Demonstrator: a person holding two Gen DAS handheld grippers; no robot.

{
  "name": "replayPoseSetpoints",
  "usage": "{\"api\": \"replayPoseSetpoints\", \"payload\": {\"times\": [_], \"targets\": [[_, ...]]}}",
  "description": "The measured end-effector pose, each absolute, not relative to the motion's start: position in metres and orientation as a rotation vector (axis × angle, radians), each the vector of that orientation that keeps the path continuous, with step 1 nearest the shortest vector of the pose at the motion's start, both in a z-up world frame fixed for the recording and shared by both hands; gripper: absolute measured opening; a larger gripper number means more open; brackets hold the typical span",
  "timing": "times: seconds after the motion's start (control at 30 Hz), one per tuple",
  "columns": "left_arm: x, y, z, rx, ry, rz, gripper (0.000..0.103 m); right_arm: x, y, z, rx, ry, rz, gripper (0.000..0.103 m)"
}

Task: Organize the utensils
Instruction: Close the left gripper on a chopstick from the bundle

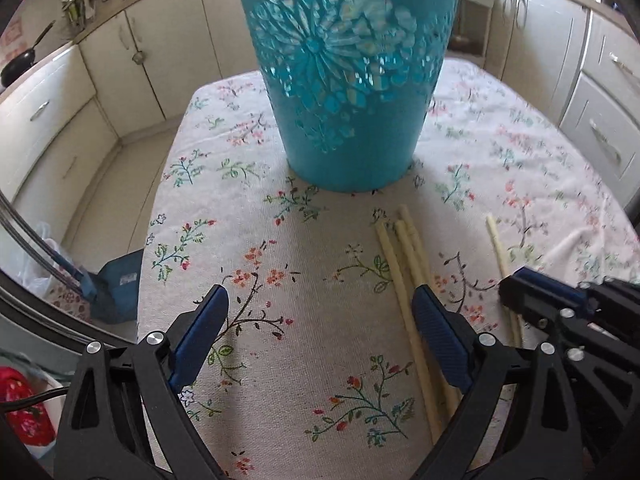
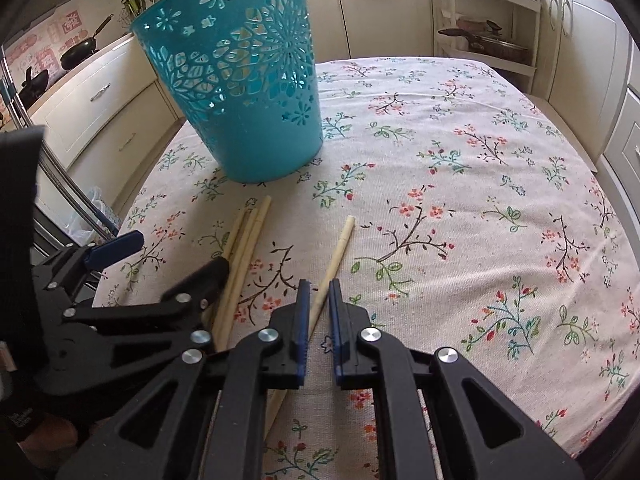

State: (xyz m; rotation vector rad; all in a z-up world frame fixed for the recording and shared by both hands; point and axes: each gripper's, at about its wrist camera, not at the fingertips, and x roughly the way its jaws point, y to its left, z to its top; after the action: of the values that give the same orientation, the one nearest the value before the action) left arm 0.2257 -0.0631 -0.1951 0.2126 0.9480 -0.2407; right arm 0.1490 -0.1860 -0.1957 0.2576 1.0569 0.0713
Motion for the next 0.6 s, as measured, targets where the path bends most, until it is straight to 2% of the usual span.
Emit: {"api": "replayPoseSetpoints", "payload": {"times": [0.1, 0.23, 0.4, 0.5, 0.6], "targets": [[0.225, -0.062, -0.195, 0.211, 0.942, -0.22, 0.088, 0.149, -0.189, -0.196, 0.266, 1.06, 0.074, 0.011], [0.224, -0.062, -0.193, 0.214, 0.933, -0.208, 0.08, 0.148, -0.189, -0.196, 0.265, 1.063, 0.071, 0.01], [0.221, -0.058, -0.191, 0.219, 0.93, -0.209, 0.079, 0.147, -0.182, -0.196, 0.221, 1.054, 0.062, 0.011], [0.22, -0.056, -0.19, 0.205, 0.937, -0.222, 0.07, 0.148, -0.17, -0.195, 0.135, 1.042, 0.07, 0.011], [0.219, -0.059, -0.188, 0.207, 0.95, -0.255, 0.051, 0.146, -0.167, -0.195, 0.093, 1.031, 0.072, 0.011]]}}
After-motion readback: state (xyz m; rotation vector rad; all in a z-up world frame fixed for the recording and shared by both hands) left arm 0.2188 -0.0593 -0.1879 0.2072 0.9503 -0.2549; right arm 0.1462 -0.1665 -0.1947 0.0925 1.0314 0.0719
